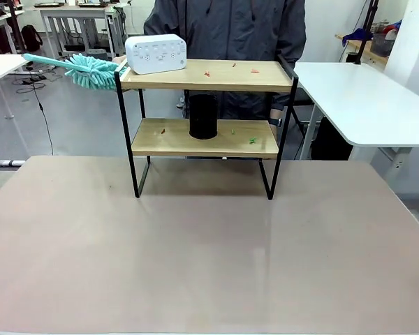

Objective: Clean the shelf.
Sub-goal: Pick up the Duster from the human.

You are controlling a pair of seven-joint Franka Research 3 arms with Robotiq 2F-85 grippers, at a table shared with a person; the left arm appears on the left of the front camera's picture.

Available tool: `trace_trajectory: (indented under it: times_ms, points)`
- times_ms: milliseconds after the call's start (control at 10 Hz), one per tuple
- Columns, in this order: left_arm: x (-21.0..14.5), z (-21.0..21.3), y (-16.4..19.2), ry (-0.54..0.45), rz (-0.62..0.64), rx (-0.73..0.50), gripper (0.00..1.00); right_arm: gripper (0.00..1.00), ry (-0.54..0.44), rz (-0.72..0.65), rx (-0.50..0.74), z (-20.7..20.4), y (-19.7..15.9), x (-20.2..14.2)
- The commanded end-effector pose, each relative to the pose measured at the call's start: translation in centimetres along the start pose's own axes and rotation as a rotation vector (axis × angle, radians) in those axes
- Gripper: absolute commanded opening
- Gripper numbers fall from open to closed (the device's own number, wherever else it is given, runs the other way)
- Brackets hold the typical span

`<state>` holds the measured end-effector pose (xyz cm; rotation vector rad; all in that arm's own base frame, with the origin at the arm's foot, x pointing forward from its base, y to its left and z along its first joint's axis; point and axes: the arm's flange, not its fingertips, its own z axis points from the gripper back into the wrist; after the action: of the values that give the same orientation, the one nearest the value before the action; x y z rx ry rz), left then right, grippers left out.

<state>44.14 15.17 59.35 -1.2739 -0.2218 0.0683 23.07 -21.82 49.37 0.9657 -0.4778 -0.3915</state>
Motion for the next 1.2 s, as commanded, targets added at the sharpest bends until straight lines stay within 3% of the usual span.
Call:
trace_trajectory:
  times_ms: [0, 100, 200, 600, 1100]
  points:
    - [5.5, 1.2, 0.4, -0.029, 0.144, -0.014, 1.00, 1.00, -0.011, 0.028, 0.021, -0.1, 0.1, 0.1]
    - [7.2, -1.0, 0.8, -0.051, 0.127, 0.033, 1.00, 1.00, -0.011, 0.028, 0.021, -0.1, 0.1, 0.1]
    - [8.0, -2.7, 1.2, -0.008, 0.153, -0.021, 1.00, 1.00, -0.011, 0.028, 0.021, -0.1, 0.1, 0.1]
    - [7.7, -10.8, 1.2, 0.061, 0.177, -0.049, 1.00, 1.00, -0.011, 0.028, 0.021, -0.1, 0.1, 0.1]
    - [7.5, -12.2, 1.8, 0.048, 0.179, 0.010, 1.00, 1.00, -0.011, 0.028, 0.021, -0.1, 0.1, 0.1]
